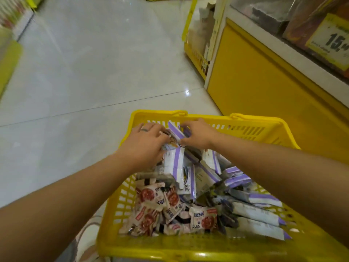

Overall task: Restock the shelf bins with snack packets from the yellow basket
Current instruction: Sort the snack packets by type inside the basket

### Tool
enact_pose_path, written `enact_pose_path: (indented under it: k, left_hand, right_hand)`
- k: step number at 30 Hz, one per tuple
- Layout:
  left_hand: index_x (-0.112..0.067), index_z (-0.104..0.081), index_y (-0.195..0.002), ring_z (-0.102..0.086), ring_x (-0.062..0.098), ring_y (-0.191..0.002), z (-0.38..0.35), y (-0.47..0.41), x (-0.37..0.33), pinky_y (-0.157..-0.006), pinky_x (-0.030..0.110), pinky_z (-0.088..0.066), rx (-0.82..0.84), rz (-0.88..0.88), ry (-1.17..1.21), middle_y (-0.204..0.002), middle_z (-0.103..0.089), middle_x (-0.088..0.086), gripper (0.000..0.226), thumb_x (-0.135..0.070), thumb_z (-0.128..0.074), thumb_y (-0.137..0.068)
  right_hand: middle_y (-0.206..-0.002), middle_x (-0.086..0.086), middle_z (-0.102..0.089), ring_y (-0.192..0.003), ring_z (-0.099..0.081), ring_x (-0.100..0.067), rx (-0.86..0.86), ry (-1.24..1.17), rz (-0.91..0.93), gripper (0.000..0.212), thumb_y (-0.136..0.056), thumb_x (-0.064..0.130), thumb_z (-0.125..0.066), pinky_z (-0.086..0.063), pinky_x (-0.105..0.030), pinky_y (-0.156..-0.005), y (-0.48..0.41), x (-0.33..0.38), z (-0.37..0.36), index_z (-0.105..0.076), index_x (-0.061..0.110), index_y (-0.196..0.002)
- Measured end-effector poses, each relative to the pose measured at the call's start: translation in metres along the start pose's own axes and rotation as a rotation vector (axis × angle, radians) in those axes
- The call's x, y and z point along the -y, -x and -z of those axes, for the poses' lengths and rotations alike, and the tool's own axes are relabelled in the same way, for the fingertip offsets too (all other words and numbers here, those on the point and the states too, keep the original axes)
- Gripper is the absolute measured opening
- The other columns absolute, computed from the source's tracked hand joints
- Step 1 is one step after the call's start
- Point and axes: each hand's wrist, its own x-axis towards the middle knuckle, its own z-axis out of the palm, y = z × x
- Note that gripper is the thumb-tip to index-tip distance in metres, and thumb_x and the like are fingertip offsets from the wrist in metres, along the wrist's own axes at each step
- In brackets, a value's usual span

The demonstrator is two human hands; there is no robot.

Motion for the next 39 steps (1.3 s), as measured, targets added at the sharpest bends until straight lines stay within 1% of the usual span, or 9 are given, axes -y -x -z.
enact_pose_path:
  k: [3,9,14,17,21,25,30,36,39]
  left_hand:
    - [-0.031,-0.040,-0.138,-0.029,0.023,-0.136,0.008,0.000,0.010,-0.113,0.043,-0.021,0.102,-0.076,-0.069,-0.146,-0.033,-0.001,0.050,-0.047,-0.039,-0.091]
    - [-0.031,-0.034,-0.143,-0.031,0.021,-0.136,0.005,0.009,0.025,-0.112,0.037,-0.022,0.106,-0.126,0.037,-0.147,-0.035,-0.001,0.054,-0.048,-0.044,-0.092]
    - [-0.023,-0.057,-0.127,-0.051,0.025,-0.120,-0.011,0.014,0.029,-0.104,0.040,-0.037,-0.056,-0.130,0.099,-0.128,-0.056,0.002,0.045,-0.038,-0.060,-0.085]
    - [-0.021,-0.061,-0.120,-0.057,0.026,-0.110,-0.012,0.012,0.030,-0.097,0.041,-0.043,-0.098,-0.139,0.107,-0.121,-0.061,0.003,0.040,-0.037,-0.056,-0.083]
    - [-0.021,-0.061,-0.119,-0.059,0.025,-0.108,-0.015,0.010,0.029,-0.096,0.042,-0.043,-0.109,-0.142,0.079,-0.119,-0.061,0.003,0.039,-0.037,-0.057,-0.084]
    - [-0.022,-0.061,-0.119,-0.058,0.024,-0.110,-0.015,0.012,0.030,-0.098,0.041,-0.042,-0.112,-0.145,0.070,-0.119,-0.061,0.002,0.039,-0.037,-0.059,-0.083]
    - [-0.023,-0.062,-0.119,-0.058,0.024,-0.111,-0.015,0.011,0.030,-0.100,0.042,-0.040,-0.101,-0.141,0.056,-0.120,-0.061,0.002,0.038,-0.038,-0.057,-0.084]
    - [-0.025,-0.061,-0.120,-0.058,0.023,-0.112,-0.012,0.013,0.028,-0.103,0.044,-0.038,-0.086,-0.128,0.056,-0.121,-0.061,0.000,0.037,-0.039,-0.057,-0.086]
    - [-0.026,-0.060,-0.120,-0.057,0.021,-0.114,-0.010,0.016,0.028,-0.105,0.046,-0.035,-0.069,-0.133,0.038,-0.122,-0.060,-0.001,0.037,-0.043,-0.055,-0.087]
  right_hand:
    - [-0.123,-0.010,-0.055,-0.125,-0.035,-0.031,0.059,0.012,-0.049,0.059,-0.085,0.046,-0.064,-0.034,-0.036,-0.089,-0.004,0.007,0.001,-0.047,0.018,-0.134]
    - [-0.142,-0.016,-0.025,-0.130,-0.036,-0.037,-0.052,-0.268,-0.236,0.073,-0.083,0.041,-0.069,-0.035,-0.039,-0.106,-0.002,0.010,-0.026,-0.034,0.029,-0.145]
    - [-0.129,-0.011,-0.038,-0.119,-0.039,-0.028,-0.138,-0.357,-0.254,0.058,-0.077,0.036,-0.074,-0.035,-0.028,-0.088,-0.012,0.008,-0.036,-0.048,0.028,-0.129]
    - [-0.134,-0.010,-0.031,-0.129,-0.032,-0.031,-0.139,-0.401,-0.235,0.065,-0.081,0.037,-0.071,-0.035,-0.035,-0.102,-0.007,0.007,-0.046,-0.042,0.029,-0.139]
    - [-0.134,-0.010,-0.037,-0.129,-0.028,-0.030,-0.164,-0.427,-0.291,0.059,-0.082,0.042,-0.068,-0.036,-0.040,-0.102,-0.015,0.015,-0.046,-0.047,0.032,-0.135]
    - [-0.121,-0.002,-0.044,-0.118,-0.043,-0.025,-0.346,-0.419,-0.301,0.041,-0.083,0.040,-0.068,-0.046,-0.038,-0.088,-0.007,0.024,-0.053,-0.058,0.034,-0.122]
    - [-0.124,-0.002,-0.041,-0.117,-0.040,-0.025,-0.295,-0.262,-0.237,0.053,-0.082,0.053,-0.066,-0.047,-0.041,-0.090,-0.006,0.024,-0.053,-0.053,0.035,-0.129]
    - [-0.110,-0.003,-0.045,-0.109,-0.046,-0.028,-0.376,-0.358,-0.201,0.024,-0.088,0.031,-0.065,-0.044,-0.036,-0.083,-0.008,0.025,-0.054,-0.062,0.025,-0.111]
    - [-0.106,-0.001,-0.047,-0.104,-0.048,-0.026,-0.435,-0.378,-0.181,0.022,-0.088,0.030,-0.066,-0.044,-0.036,-0.081,-0.001,0.020,-0.054,-0.063,0.019,-0.107]
